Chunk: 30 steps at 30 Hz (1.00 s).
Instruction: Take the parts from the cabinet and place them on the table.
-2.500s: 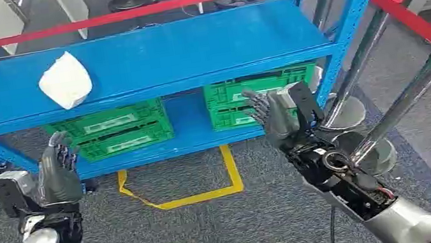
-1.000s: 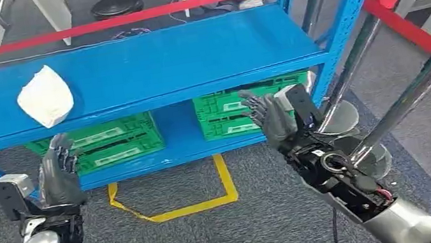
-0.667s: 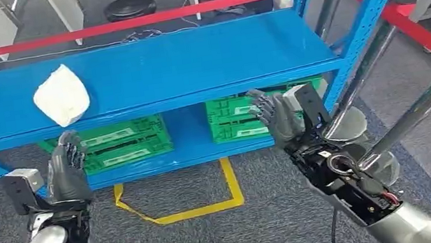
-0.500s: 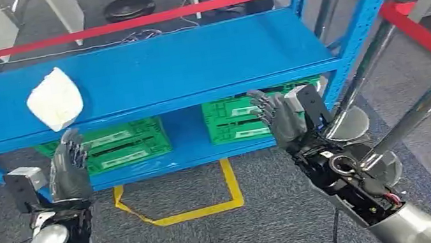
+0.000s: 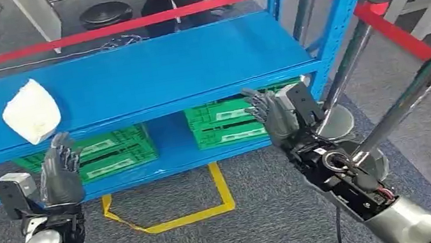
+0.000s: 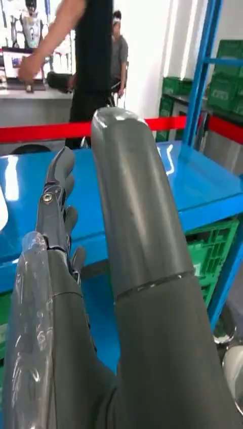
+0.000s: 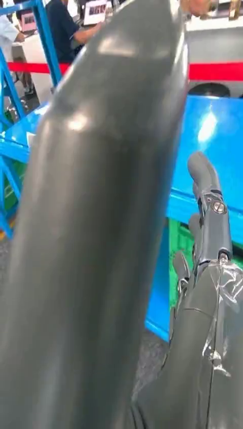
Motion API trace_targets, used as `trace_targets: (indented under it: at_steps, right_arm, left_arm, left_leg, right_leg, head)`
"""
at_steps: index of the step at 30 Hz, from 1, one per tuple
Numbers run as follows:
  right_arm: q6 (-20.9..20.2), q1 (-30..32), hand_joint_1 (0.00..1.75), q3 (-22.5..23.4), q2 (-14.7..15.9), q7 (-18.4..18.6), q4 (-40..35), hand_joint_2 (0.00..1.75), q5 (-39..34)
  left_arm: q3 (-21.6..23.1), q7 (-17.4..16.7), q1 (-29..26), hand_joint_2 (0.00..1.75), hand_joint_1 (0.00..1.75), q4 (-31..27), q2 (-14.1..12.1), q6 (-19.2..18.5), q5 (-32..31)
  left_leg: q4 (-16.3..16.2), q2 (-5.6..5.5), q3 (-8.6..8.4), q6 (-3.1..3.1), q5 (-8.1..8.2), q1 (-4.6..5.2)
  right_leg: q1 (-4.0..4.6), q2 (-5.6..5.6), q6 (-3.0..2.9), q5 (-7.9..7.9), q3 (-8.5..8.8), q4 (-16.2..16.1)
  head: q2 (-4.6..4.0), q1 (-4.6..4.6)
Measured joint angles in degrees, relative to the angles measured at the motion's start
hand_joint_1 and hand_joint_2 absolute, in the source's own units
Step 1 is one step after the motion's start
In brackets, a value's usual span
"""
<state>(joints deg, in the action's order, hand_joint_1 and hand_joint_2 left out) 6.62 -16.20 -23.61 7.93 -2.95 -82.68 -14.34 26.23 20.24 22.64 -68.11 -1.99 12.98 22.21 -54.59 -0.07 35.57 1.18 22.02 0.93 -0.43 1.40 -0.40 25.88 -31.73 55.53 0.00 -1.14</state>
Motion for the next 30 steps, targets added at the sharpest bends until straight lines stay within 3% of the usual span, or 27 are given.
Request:
trace_targets:
  at_steps: [2,3,4,6,8,9,10,12,13,14,15,16,17,18,19,20,22,23,24,25,27,28,29,30]
  right_arm:
    - [-0.1,0.0,0.0,0.0,0.0,-0.1,0.0,0.0,-0.2]
    - [-0.1,0.0,0.0,0.0,0.0,-0.2,0.0,0.0,-0.2]
    - [-0.1,0.0,0.0,0.0,0.0,-0.4,0.0,0.0,-0.3]
    - [-0.2,-0.2,0.0,0.0,0.0,-0.6,0.1,0.0,-0.4]
    - [-0.5,0.0,0.0,-0.1,0.0,-0.8,0.2,0.0,-0.1]
    - [-0.5,0.0,0.0,0.0,0.0,-0.9,0.3,0.0,0.2]
    - [-0.6,0.0,0.0,0.0,0.0,-0.9,0.3,0.0,0.3]
    - [-0.9,-0.2,0.0,0.0,0.0,-1.0,0.3,0.0,0.3]
    - [-1.0,-0.3,0.0,0.0,0.0,-1.0,0.3,0.0,0.3]
    - [-1.0,-0.5,0.0,0.0,0.0,-1.0,0.4,0.0,0.3]
    - [-1.0,-0.6,0.0,-0.1,0.0,-1.0,0.4,0.0,0.3]
    - [-1.0,-0.6,0.0,-0.1,0.0,-1.1,0.5,0.0,0.3]
    - [-1.0,-0.6,0.0,0.0,0.0,-1.1,0.5,0.0,0.3]
    - [-1.0,-0.7,0.0,-0.1,0.0,-1.1,0.5,0.0,0.3]
    - [-1.1,-0.8,0.0,0.0,0.0,-1.2,0.5,0.0,0.3]
    - [-1.1,-1.0,0.0,0.0,0.0,-1.2,0.5,0.0,0.3]
    - [-1.2,-1.0,0.0,-0.2,0.0,-1.2,0.6,0.0,0.3]
    - [-1.2,-1.0,0.0,-0.2,0.0,-1.2,0.6,0.0,0.3]
    - [-1.2,-0.9,0.0,-0.2,0.0,-1.2,0.6,0.0,0.3]
    - [-1.2,-0.9,0.0,-0.2,0.0,-1.2,0.6,0.0,0.3]
    - [-1.2,-0.9,0.0,-0.3,0.0,-1.2,0.6,0.0,0.3]
    - [-1.2,-0.9,0.0,-0.3,0.0,-1.3,0.6,0.0,0.3]
    - [-1.2,-1.0,0.0,-0.3,0.0,-1.3,0.6,0.0,0.3]
    - [-1.2,-1.2,0.0,-0.3,0.0,-1.2,0.6,0.0,0.3]
  left_arm:
    - [0.0,0.0,0.1,0.0,0.0,0.0,0.0,0.0,0.0]
    - [0.0,0.0,0.1,0.0,0.0,0.0,0.0,-0.1,0.1]
    - [0.0,0.1,0.2,0.0,0.0,0.0,0.0,-0.2,0.1]
    - [0.0,0.1,0.2,0.0,0.0,0.0,0.1,-0.4,0.1]
    - [0.0,0.2,0.1,0.0,0.0,0.1,0.1,-0.5,0.1]
    - [0.0,0.4,0.1,0.0,0.0,0.1,0.1,-0.5,0.1]
    - [0.0,0.5,0.1,0.0,0.0,0.1,0.1,-0.6,0.1]
    - [0.0,0.8,0.1,0.0,0.0,0.1,0.1,-0.6,0.1]
    - [0.0,0.8,0.2,0.0,0.0,0.1,0.1,-0.6,0.1]
    - [0.0,0.8,0.3,0.0,0.0,0.1,0.1,-0.6,0.1]
    - [0.0,0.9,0.4,0.0,0.0,0.1,0.1,-0.6,0.1]
    - [0.0,0.9,0.3,0.0,0.0,0.2,0.1,-0.6,0.1]
    - [0.0,0.9,0.4,0.0,0.0,0.2,0.1,-0.6,0.1]
    - [0.0,0.9,0.5,0.0,0.0,0.2,0.1,-0.6,0.1]
    - [0.0,1.0,0.5,0.0,0.0,0.2,0.0,-0.6,0.0]
    - [0.0,1.0,0.6,0.0,0.0,0.2,0.0,-0.6,0.0]
    - [0.0,1.0,0.4,0.0,0.0,0.2,0.0,-0.6,0.0]
    - [0.0,1.0,0.3,0.0,0.0,0.2,0.0,-0.6,0.0]
    - [0.0,1.0,0.2,0.0,0.0,0.2,0.0,-0.6,0.0]
    - [0.0,1.0,0.2,0.0,0.0,0.2,0.0,-0.6,0.0]
    - [0.0,1.0,0.2,0.0,0.0,0.2,-0.1,-0.6,0.0]
    - [0.0,1.0,0.3,0.0,0.0,0.2,-0.1,-0.6,0.0]
    - [0.0,1.0,0.4,0.0,0.0,0.2,-0.1,-0.6,0.0]
    - [0.0,1.0,0.4,0.0,0.0,0.2,-0.1,-0.6,0.0]
  left_leg:
    - [0.1,-0.02,-0.15,0.32,0.18,0.19]
    - [1.2,0.05,-0.85,0.57,-0.16,-0.72]
    - [1.6,0.25,-1.46,0.67,-0.11,-0.71]
    - [1.6,0.29,-1.87,1.04,0.12,-0.77]
    - [1.5,0.29,-2.01,1.1,0.46,-0.75]
    - [1.5,0.27,-2.22,1.06,0.69,-0.75]
    - [1.5,0.24,-2.52,0.99,0.91,-0.75]
    - [1.3,0.19,-3.59,0.65,1.64,-0.75]
    - [1.3,0.2,-3.73,0.44,1.89,-0.73]
    - [0.9,0.17,-3.57,0.19,2.03,-0.27]
    - [0.9,0.21,-3.23,-0.04,1.89,-0.38]
    - [1.0,0.27,-3.22,-0.22,1.97,-0.47]
    - [1.0,0.32,-3.29,-0.39,1.97,-0.52]
    - [0.6,0.27,-3.15,-0.87,2.55,-0.46]
    - [-1.2,0.18,-2.48,-1.36,3.38,-0.5]
    - [-5.6,0.16,-0.2,-1.76,5.33,-0.71]
    - [-16.0,0.17,5.92,-2.29,8.97,-1.09]
    - [-18.9,0.18,7.93,-2.41,9.5,-1.2]
    - [-19.5,0.19,9.34,-2.47,8.37,-1.4]
    - [-17.0,0.2,8.56,-2.48,6.28,-1.48]
    - [-5.4,0.27,3.24,-2.22,-0.15,-1.5]
    - [-1.2,0.43,1.18,-2.11,-2.05,-1.5]
    - [0.4,0.53,0.3,-1.93,-0.95,-0.98]
    - [0.6,0.3,0.41,-1.45,-1.15,-0.94]
  right_leg:
    - [-0.17,-0.02,0.7,0.04,0.33,-0.5]
    - [0.17,-0.02,1.12,0.37,0.4,-0.5]
    - [0.25,-0.48,1.34,1.4,-0.24,1.1]
    - [-0.08,-0.72,1.65,5.28,-4.01,9.4]
    - [-0.17,-0.82,1.97,7.78,-8.66,17.6]
    - [-0.17,-0.89,2.04,6.89,-9.32,18.1]
    - [-0.17,-0.97,2.01,4.81,-8.51,15.6]
    - [-0.15,-1.12,1.62,-2.0,-3.09,3.9]
    - [-0.1,-1.29,1.39,-2.66,-1.8,0.6]
    - [0.27,-1.28,1.31,-1.91,-0.85,-0.6]
    - [0.28,-1.15,0.75,-1.55,-0.39,-0.8]
    - [0.44,-1.08,0.58,-1.45,-0.47,-0.8]
    - [0.38,-1.01,0.41,-1.47,-0.44,-0.9]
    - [-0.34,-1.06,0.0,-1.68,0.22,-1.5]
    - [-0.29,-0.99,-0.13,-1.61,0.4,-1.6]
    - [-0.33,-1.08,-0.61,-1.49,0.46,-1.5]
    - [-0.33,-1.09,-0.79,-1.29,0.5,-1.5]
    - [-0.35,-1.09,-0.78,-1.16,0.53,-1.5]
    - [-0.37,-1.09,-0.72,-0.92,0.78,-1.5]
    - [-0.4,-1.08,-0.68,-0.67,1.09,-1.5]
    - [-0.58,-1.06,-0.24,0.11,2.23,-1.5]
    - [-0.63,-1.07,0.0,0.43,2.6,-1.5]
    - [-0.3,-1.04,0.49,0.77,2.61,-1.6]
    - [-0.3,-1.02,0.79,0.96,2.52,-1.5]
  head:
    - [0.0,0.11]
    - [0.0,0.06]
    - [-0.02,-0.09]
    - [0.0,-1.16]
    - [0.0,-1.23]
    - [0.0,-1.48]
    - [0.0,-1.75]
    - [0.0,-2.52]
    - [0.0,-2.67]
    - [0.0,-2.52]
    - [0.0,-2.34]
    - [0.0,-2.29]
    - [0.0,-2.23]
    - [0.0,-2.21]
    - [0.0,-2.01]
    - [0.0,-1.58]
    - [0.0,-0.81]
    - [0.0,-0.61]
    - [0.0,-0.37]
    - [0.0,-0.37]
    - [0.0,-0.18]
    - [0.0,-0.05]
    - [0.0,0.18]
    - [0.0,0.28]
